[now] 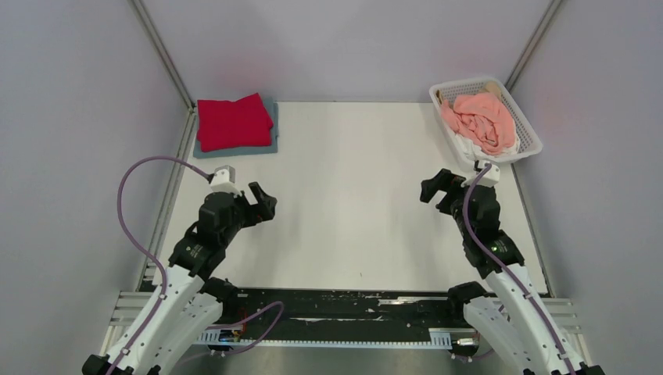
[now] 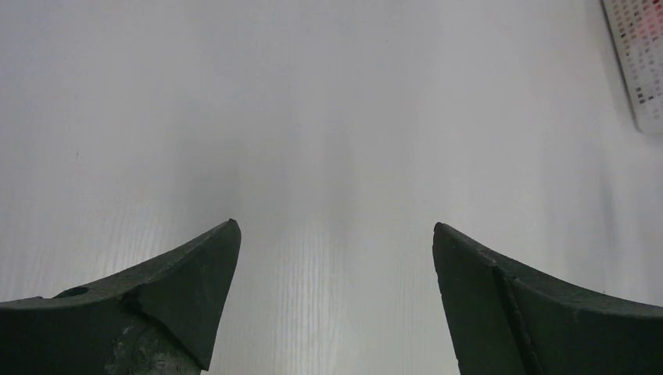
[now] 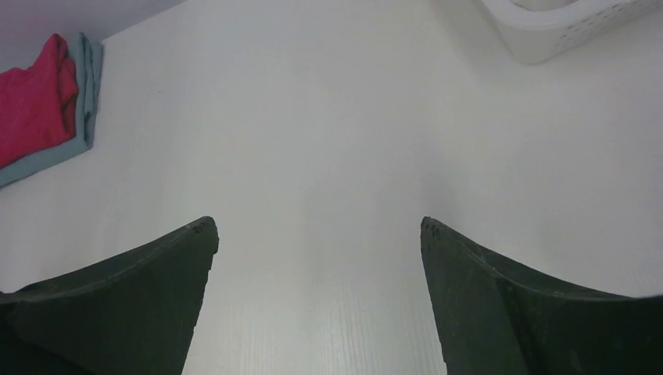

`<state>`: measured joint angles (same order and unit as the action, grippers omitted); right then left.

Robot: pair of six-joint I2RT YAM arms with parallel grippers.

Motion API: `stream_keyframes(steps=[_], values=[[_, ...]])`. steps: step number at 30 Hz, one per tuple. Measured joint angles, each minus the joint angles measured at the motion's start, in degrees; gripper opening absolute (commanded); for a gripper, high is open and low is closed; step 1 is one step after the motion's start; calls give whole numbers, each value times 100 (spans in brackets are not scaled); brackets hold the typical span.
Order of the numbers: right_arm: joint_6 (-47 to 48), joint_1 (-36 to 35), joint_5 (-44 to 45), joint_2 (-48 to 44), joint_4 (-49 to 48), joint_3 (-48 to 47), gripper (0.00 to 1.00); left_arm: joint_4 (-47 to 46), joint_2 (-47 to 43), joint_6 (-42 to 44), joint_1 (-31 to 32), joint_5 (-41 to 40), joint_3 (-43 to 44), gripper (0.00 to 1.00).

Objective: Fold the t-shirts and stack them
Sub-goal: Grab crumpled tshirt from bin with the right arm

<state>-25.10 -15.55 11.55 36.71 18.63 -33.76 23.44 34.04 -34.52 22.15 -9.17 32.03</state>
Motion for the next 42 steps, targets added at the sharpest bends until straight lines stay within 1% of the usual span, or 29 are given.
stream_keyframes(steps=[5, 7, 11, 15, 20, 23, 27, 30, 34, 37, 39, 40, 42], values=[[-2, 0, 295, 339, -92, -278, 100, -24, 26, 0, 0, 9, 0, 100], [85, 2, 404, 765, -216, -621, 100, -168, 127, 4, 0, 31, 0, 100], [317, 214, 649, 2238, -400, -2057, 100, -643, 656, 33, 0, 70, 98, 100], [389, 903, 542, 4006, -564, -3663, 100, -1084, 1519, 79, 0, -20, 485, 100], [645, 1633, 332, 5458, -444, -4763, 100, -1631, 2754, 199, -105, -31, 1209, 100], [1003, 1912, 116, 6467, -402, -5604, 100, -1862, 3427, 254, -251, -4, 1622, 100], [1674, 2094, -295, 7619, -247, -6546, 96, -2004, 4153, 332, -337, 35, 1980, 100], [2131, 2094, -479, 8109, -92, -6891, 91, -2022, 4419, 369, -345, 76, 2028, 100], [2481, 2059, -551, 8393, 157, -7141, 82, -2022, 4562, 380, -345, 116, 2028, 100], [2601, 2055, -579, 8417, 225, -7165, 73, -2026, 4579, 380, -345, 118, 2028, 100], [2636, 2057, -627, 8417, 238, -7165, 62, -2028, 4579, 380, -345, 120, 2028, 100], [2645, 2057, -671, 8417, 249, -7165, 60, -2028, 4579, 378, -345, 127, 2028, 100], [2653, 2057, -763, 8417, 286, -7163, 62, -2028, 4588, 376, -345, 138, 2028, 100]])
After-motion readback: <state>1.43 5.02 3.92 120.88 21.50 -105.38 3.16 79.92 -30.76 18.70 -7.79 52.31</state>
